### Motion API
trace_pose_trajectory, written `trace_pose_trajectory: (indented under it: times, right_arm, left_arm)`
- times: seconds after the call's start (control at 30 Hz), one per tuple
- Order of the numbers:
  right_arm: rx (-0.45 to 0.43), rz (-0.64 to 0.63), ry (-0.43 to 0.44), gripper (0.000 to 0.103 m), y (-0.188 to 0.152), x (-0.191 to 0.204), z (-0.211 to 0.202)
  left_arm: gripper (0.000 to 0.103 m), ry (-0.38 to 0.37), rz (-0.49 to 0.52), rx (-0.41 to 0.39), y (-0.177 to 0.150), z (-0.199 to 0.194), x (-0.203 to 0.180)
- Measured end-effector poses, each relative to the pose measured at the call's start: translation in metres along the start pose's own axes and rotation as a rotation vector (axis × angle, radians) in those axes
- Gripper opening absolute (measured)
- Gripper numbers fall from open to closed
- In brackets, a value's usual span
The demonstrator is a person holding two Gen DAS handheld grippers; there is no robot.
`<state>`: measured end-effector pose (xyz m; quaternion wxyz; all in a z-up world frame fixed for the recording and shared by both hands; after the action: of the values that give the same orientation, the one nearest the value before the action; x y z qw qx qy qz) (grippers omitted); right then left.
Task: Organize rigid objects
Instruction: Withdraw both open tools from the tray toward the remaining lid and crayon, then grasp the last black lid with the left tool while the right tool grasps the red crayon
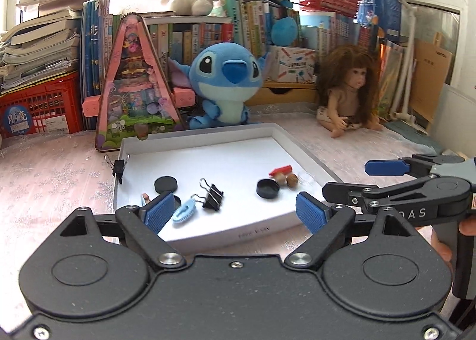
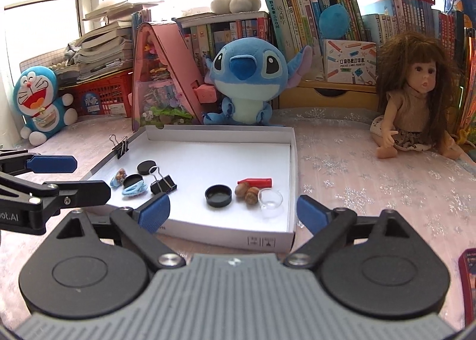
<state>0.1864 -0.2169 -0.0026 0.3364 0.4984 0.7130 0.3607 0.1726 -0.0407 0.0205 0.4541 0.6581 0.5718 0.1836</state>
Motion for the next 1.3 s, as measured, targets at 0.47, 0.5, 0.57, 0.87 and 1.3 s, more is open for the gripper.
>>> trace_pose_trajectory:
  times: [0.47, 0.5, 0.57, 0.87, 1.3]
  right_arm:
    - [-0.017, -0.106, 0.04, 0.098, -0.04, 0.026, -0.042]
    - [-0.011, -0.121, 0.046, 0.099, -0.043, 0.028, -0.045]
    - [0.008, -0.146, 0.061, 0.1, -0.052, 0.034, -0.049]
    - [0.063, -0.213, 0.094, 0.1, -0.08, 0.049, -0.059]
    - [0.091, -0.201, 0.084, 0.1, -0.092, 0.046, -0.061]
  left_arm:
    - [0.088, -0.055, 0.109, 0.034, -0.054, -0.036, -0.014]
    - [0.088, -0.061, 0.113, 0.042, -0.058, -0.038, -0.014]
    - [0.088, -0.072, 0.115, 0.062, -0.067, -0.041, -0.014]
    - [0.088, -0.11, 0.136, 0.148, -0.109, -0.046, -0.021]
    - [0.059, -0.178, 0.185, 0.208, -0.138, -0.044, -0.039]
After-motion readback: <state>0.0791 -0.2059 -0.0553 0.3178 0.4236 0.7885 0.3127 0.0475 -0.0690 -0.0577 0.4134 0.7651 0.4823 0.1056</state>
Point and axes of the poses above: each gripper's, at about its wrist camera, not at the fingertips, and z roughly the way its jaws point, x to its left, y to its top, the point moved 9 cm from there along z, roughly the way its jaws point, and after that the axes turned 14 degrees about -z, right-handed, at the moved point
